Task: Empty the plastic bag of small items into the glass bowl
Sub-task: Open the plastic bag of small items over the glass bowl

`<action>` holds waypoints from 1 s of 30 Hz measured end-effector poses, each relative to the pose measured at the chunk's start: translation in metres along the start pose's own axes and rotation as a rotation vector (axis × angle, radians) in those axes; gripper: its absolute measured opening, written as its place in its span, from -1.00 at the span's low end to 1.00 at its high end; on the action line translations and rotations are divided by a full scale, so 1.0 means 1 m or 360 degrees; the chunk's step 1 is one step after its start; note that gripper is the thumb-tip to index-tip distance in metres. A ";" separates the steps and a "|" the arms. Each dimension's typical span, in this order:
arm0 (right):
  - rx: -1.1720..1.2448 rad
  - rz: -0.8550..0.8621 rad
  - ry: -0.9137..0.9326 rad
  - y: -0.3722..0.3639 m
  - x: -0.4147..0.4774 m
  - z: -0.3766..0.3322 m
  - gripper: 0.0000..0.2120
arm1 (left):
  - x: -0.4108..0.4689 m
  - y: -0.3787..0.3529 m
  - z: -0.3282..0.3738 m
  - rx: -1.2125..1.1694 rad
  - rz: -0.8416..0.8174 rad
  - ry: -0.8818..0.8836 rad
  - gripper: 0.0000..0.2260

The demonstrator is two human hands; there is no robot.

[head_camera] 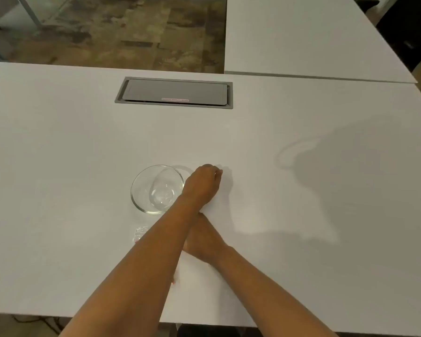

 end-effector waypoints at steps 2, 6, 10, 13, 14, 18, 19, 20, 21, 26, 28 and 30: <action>0.0018 -0.0068 -0.0123 -0.011 0.002 0.004 -0.69 | -0.001 0.002 -0.003 -0.0023 -0.0008 0.0001 -0.65; 0.0356 -0.0054 -0.0279 -0.008 0.003 0.006 -0.65 | -0.001 0.006 -0.005 -0.0058 -0.0011 -0.0012 -0.65; 0.0554 -0.0220 -0.0393 0.001 0.000 0.004 -0.88 | 0.001 0.014 -0.013 -0.0204 -0.0045 0.0083 -0.65; 0.0740 -0.0365 -0.0382 0.013 0.000 0.000 -0.80 | 0.003 0.012 -0.013 -0.0420 -0.0263 0.0161 -0.66; 0.0811 -0.0418 -0.0385 0.019 0.000 -0.004 -0.80 | 0.002 0.010 -0.011 -0.0471 -0.0387 0.0175 -0.66; 0.0758 -0.0505 -0.0345 0.063 0.006 -0.023 -0.94 | -0.007 0.026 0.002 -0.0532 -0.0687 0.0105 -0.63; 0.0725 -0.0463 -0.0337 0.079 0.010 -0.027 -0.95 | -0.007 0.036 0.004 -0.0525 -0.0658 0.0082 -0.62; 0.0693 -0.0401 -0.0338 0.097 0.013 -0.028 -0.95 | -0.005 0.045 0.004 -0.0512 -0.0603 0.0064 -0.61; 0.0655 -0.0338 -0.0339 0.114 0.017 -0.032 -0.93 | -0.004 0.056 0.004 -0.0497 -0.0537 0.0051 -0.59; 0.0253 -0.0028 -0.0316 0.173 0.038 -0.037 -0.83 | -0.005 0.093 0.004 -0.0729 -0.0339 0.0045 -0.59; 0.0166 0.0091 -0.0330 0.186 0.047 -0.038 -0.83 | -0.005 0.104 0.001 -0.0838 -0.0272 0.0040 -0.61; 0.0171 0.0201 -0.0328 0.193 0.056 -0.040 -0.84 | -0.005 0.112 -0.001 -0.0869 -0.0216 0.0034 -0.65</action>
Point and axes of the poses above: each hand's wrist, its own x-axis towards the middle knuckle, its own y-axis out of the back of the hand, z = x × y, the point moved 10 cm from there along x, towards the middle knuckle, and after that the axes turned 12 degrees about x, right-handed, at the moved point
